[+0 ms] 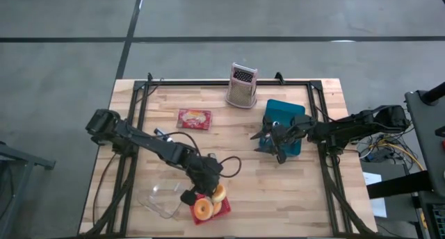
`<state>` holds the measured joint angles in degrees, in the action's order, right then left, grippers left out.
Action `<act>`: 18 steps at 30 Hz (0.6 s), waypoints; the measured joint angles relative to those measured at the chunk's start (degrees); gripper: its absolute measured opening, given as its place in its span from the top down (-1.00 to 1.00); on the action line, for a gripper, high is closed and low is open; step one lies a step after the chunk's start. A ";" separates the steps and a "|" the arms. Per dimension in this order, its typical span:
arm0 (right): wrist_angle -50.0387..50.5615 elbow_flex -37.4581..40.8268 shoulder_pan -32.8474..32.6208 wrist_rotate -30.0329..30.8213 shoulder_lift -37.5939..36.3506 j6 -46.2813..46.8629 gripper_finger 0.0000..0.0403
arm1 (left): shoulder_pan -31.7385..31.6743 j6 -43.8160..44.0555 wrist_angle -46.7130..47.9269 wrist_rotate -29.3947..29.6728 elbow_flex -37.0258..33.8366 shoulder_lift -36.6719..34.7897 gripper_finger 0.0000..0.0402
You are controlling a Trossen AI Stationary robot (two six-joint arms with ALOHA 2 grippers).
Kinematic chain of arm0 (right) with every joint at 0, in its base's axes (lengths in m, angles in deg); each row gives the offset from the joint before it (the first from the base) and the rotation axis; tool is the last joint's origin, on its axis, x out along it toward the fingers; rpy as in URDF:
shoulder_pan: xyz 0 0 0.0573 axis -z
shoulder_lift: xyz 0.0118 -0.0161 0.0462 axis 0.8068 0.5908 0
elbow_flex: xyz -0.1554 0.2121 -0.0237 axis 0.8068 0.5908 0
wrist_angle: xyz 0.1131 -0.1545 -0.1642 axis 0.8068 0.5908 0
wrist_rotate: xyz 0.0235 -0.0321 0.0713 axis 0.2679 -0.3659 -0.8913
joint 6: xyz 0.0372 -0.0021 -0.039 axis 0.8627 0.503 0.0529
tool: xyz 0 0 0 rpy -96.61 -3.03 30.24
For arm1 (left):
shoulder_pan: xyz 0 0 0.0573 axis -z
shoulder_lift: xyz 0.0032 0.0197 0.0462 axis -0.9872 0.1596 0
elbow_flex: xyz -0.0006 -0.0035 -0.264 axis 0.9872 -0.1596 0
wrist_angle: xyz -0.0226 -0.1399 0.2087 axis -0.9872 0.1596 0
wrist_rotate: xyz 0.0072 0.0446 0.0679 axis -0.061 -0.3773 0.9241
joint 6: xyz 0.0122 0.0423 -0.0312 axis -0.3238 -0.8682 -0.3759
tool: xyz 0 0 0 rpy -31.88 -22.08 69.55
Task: Pick & Place Food Item
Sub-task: Put the orange donut into the red bin
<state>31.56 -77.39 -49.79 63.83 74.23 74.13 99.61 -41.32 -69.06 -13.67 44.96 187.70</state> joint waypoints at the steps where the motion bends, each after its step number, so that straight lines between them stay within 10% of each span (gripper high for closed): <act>1: -0.04 0.00 0.00 0.03 0.00 -0.05 -0.11 | 0.04 -0.24 -0.08 -0.12 0.00 0.04 1.00; 18: -0.11 -0.16 0.02 0.71 0.00 0.25 -0.11 | 0.12 -2.17 -2.13 -2.59 0.00 0.15 1.00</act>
<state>31.45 -77.55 -49.77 64.54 74.23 74.38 99.73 -43.49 -71.19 -16.26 44.96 187.85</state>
